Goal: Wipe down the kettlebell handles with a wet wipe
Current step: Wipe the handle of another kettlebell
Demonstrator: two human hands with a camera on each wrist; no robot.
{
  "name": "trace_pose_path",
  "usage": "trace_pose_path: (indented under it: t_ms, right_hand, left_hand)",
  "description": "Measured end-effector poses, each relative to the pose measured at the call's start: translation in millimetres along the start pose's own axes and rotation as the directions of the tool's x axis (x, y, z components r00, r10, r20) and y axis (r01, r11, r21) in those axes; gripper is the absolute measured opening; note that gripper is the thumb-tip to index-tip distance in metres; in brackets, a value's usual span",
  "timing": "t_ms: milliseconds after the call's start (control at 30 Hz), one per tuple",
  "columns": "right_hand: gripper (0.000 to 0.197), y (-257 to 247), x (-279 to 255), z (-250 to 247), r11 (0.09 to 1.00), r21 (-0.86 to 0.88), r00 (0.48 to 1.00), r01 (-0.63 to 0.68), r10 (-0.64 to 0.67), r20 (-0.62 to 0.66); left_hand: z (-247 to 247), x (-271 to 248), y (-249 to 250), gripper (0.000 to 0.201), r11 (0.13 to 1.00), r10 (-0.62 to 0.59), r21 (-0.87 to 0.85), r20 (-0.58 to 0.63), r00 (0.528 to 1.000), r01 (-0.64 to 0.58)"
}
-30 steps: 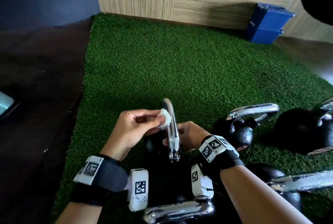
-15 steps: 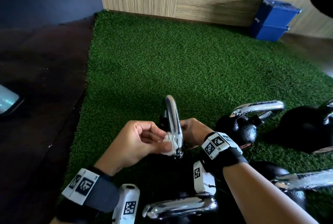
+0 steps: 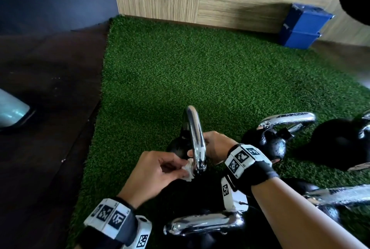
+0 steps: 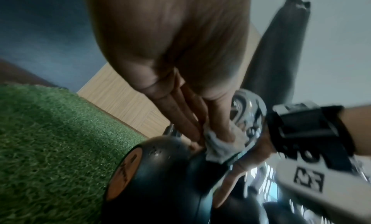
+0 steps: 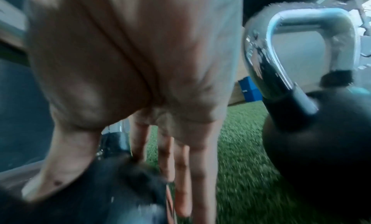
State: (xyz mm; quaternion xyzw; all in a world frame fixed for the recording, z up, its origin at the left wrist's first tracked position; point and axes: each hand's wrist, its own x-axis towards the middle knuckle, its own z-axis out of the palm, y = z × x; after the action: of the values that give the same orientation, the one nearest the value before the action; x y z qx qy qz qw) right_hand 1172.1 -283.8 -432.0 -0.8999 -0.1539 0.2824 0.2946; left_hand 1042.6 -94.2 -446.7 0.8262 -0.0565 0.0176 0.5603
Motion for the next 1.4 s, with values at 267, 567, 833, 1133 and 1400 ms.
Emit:
trace_pose_path:
  t_ms: [267, 567, 833, 1133, 1400]
  right_hand:
    - [0.025, -56, -77, -59, 0.928, 0.091, 0.853, 0.361, -0.289, -0.434]
    - [0.032, -75, -98, -40, 0.841, 0.09, 0.755, 0.534, -0.426, -0.499]
    - [0.013, -57, -88, -44, 0.864, 0.2, 0.778, 0.462, -0.287, -0.558]
    - [0.02, -13, -44, -47, 0.937, 0.251, 0.809, 0.243, -0.053, -0.586]
    - [0.017, 1, -15, -38, 0.954, 0.282, 0.846, 0.107, 0.062, -0.53]
  left_hand:
    - [-32, 19, 34, 0.025, 0.8, -0.216, -0.587, -0.096, 0.972, 0.12]
    - [-23, 32, 72, 0.028, 0.787, -0.171, -0.613, -0.111, 0.979, 0.068]
    - [-33, 26, 27, 0.08, 0.99, -0.127, -0.055, -0.006, 0.992, 0.127]
    - [46, 34, -44, 0.15, 0.903, -0.07, 0.424, -0.005, 0.998, 0.066]
    - [8, 59, -65, 0.116, 0.952, 0.142, 0.237, 0.211, 0.967, -0.192]
